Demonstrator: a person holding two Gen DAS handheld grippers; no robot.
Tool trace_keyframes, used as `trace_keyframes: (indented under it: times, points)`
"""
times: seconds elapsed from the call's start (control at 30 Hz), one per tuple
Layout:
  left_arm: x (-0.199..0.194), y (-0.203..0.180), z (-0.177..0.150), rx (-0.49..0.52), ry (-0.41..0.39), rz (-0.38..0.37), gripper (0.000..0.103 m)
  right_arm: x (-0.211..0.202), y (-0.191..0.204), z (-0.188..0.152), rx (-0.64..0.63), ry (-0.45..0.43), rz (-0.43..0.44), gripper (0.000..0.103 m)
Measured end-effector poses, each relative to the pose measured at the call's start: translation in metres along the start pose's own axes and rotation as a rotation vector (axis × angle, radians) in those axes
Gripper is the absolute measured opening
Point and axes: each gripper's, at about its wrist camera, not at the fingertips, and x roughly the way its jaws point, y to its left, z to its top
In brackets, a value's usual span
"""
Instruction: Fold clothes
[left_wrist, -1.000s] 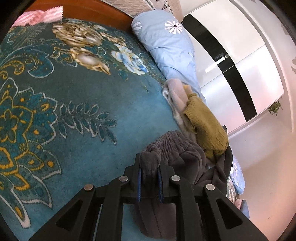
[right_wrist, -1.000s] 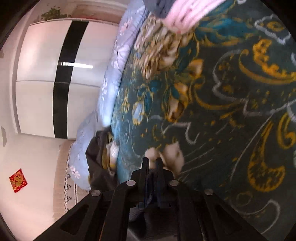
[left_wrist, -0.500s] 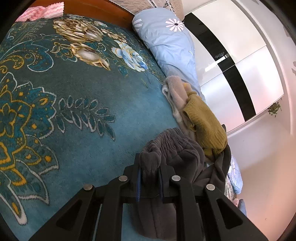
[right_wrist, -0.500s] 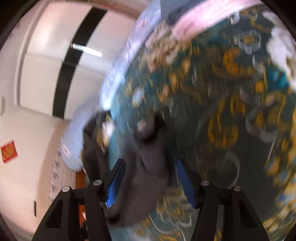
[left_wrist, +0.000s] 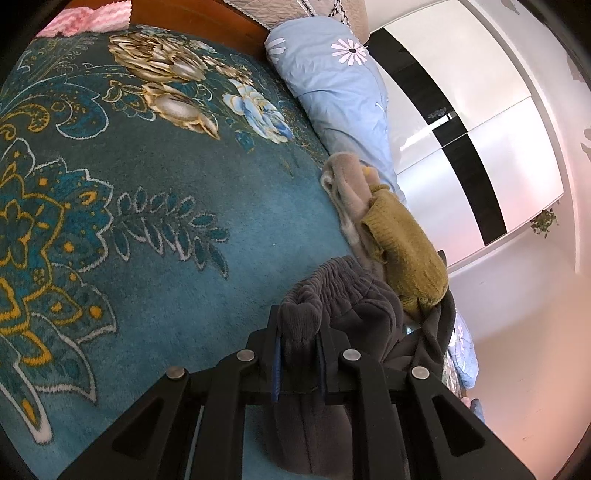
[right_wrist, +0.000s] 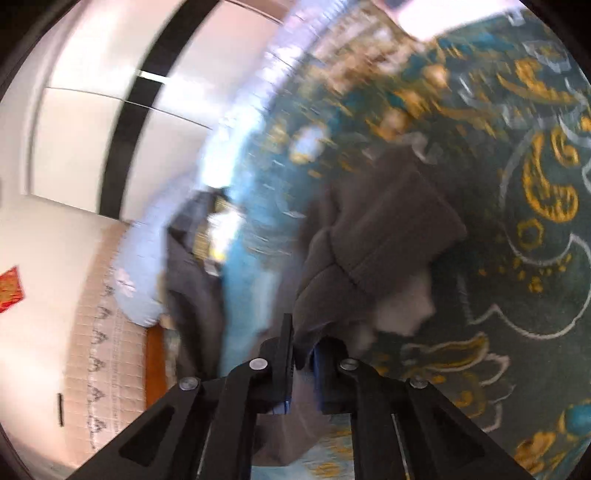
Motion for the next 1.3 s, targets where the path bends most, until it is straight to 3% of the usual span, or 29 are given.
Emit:
trace_keyframes:
  times: [0.2,0.33,0.5,0.6,0.8,0.9,1.0,1.07,1.17,1.3]
  points:
    - [-0.011,-0.005,0.002,0.007,-0.043,-0.034,0.015,-0.099,0.038,0.001,0.005,-0.104,0.174,0.008]
    - [-0.011,-0.006,0.002,0.001,-0.043,-0.053,0.015,-0.118,0.036,0.014,0.048,-0.103,0.112,0.008]
    - [-0.007,-0.004,0.001,-0.003,-0.023,-0.03,0.015,-0.046,-0.01,0.042,0.249,0.005,-0.03,0.008]
    - [-0.005,-0.001,0.001,-0.021,-0.012,-0.025,0.015,-0.01,-0.033,0.055,0.343,0.023,-0.038,0.008]
    - [0.003,0.0,0.0,-0.024,0.009,-0.014,0.015,0.037,-0.017,0.097,0.287,0.04,-0.112,0.008]
    - [0.005,0.0,0.0,-0.021,0.014,-0.009,0.015,0.066,-0.02,0.105,0.263,0.053,-0.161,0.012]
    - [0.005,0.001,0.0,-0.024,0.018,-0.008,0.015,0.078,-0.025,0.106,0.254,0.058,-0.153,0.013]
    - [0.006,0.003,-0.001,-0.03,0.023,-0.009,0.015,0.077,-0.021,0.106,0.218,0.06,-0.124,0.021]
    - [0.007,0.004,-0.001,-0.041,0.031,-0.008,0.015,0.066,-0.013,0.108,0.149,0.057,-0.06,0.058]
    - [0.007,0.006,-0.002,-0.054,0.037,-0.012,0.015,0.023,0.001,0.104,0.021,-0.007,-0.041,0.06]
